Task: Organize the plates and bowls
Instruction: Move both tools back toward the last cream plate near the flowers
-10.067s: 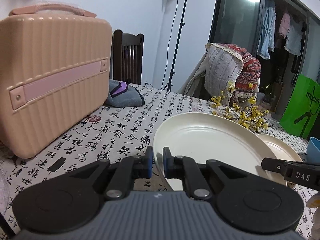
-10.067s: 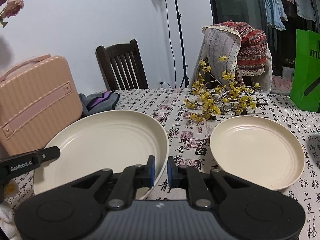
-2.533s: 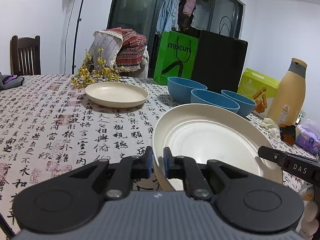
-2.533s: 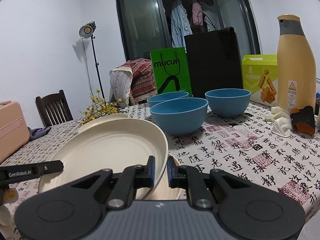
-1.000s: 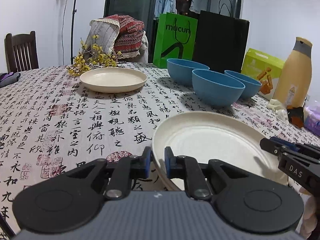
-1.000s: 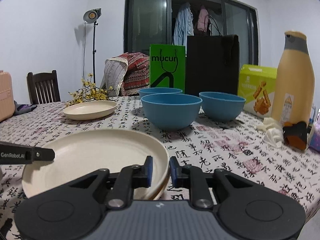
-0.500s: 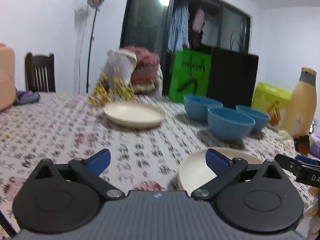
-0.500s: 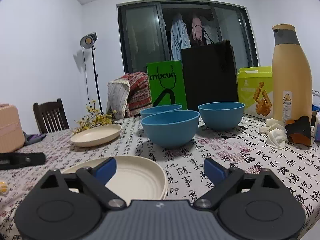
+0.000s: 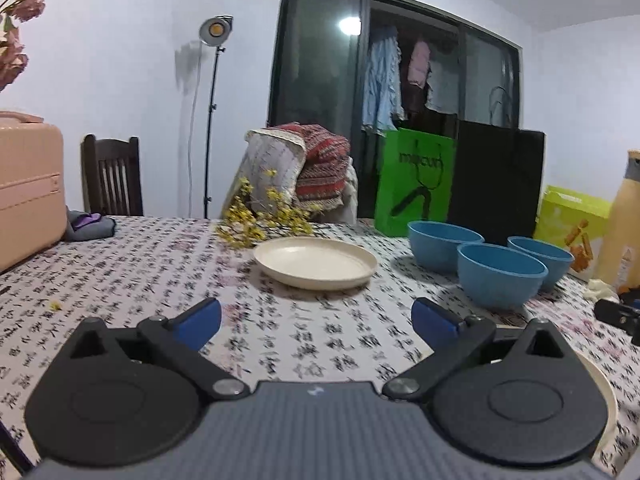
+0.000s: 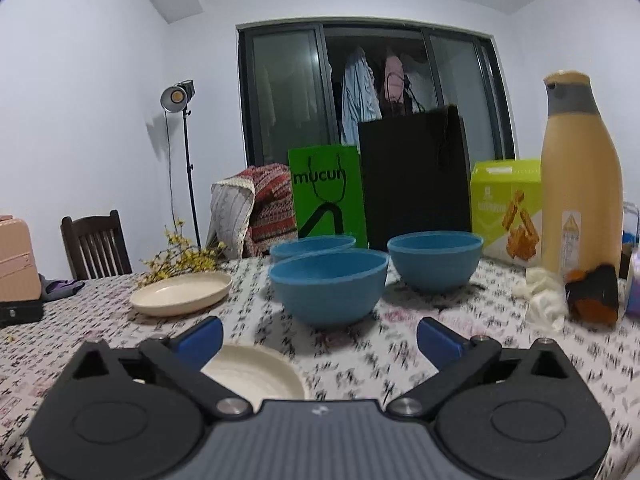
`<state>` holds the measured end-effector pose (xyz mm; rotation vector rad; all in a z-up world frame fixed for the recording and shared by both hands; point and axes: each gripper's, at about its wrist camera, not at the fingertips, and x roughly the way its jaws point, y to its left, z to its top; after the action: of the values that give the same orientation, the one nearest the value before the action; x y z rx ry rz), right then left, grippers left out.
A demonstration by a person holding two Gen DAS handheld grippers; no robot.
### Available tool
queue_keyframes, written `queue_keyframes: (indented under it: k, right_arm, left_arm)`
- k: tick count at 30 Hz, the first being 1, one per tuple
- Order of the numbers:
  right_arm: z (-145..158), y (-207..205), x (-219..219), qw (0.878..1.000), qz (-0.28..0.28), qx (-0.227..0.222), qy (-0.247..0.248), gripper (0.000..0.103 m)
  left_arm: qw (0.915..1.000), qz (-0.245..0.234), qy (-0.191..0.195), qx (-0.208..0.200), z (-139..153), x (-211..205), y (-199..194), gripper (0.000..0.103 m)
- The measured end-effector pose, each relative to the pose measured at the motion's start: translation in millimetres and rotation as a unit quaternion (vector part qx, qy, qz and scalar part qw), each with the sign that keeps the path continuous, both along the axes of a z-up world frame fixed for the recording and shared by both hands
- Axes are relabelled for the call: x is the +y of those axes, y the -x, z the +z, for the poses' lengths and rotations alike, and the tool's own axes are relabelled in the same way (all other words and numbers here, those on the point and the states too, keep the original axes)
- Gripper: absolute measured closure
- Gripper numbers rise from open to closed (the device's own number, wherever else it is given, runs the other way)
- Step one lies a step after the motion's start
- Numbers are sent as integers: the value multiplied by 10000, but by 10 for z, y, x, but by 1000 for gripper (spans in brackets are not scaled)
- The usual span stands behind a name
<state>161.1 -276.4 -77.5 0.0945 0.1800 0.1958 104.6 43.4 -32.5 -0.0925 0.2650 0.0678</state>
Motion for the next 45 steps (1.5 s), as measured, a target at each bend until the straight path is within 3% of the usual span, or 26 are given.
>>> queue_keyframes:
  k: [8,13,17,24,35,45]
  right_arm:
    - [277,-442,-7,9985,-9,-362,401,0]
    - [208,-733,68,9957,-104,-492,778,0]
    - [117,-866,68,9969,-60,-349,696,0]
    - [5,-909,-14,9979,-278,-279,516,0]
    - [-21,-758,-34,9951,-494,-676,520,0]
    - [-10,-734,-26,9938,-576,-764,559,0]
  left_arm:
    - [9980,626,-109,-34,71,260,-203,0]
    - [9950,996,-52,87,0,402,-341,0]
    - [9921,1240,-95,172,-77,487,-420,0]
    - [9881,1443,-491,211,-213,423,-464,0]
    - [9861,1577,-514,58,-223,419,-417,0]
    - [9832,1714,-611,-169,-202,375,-340,0]
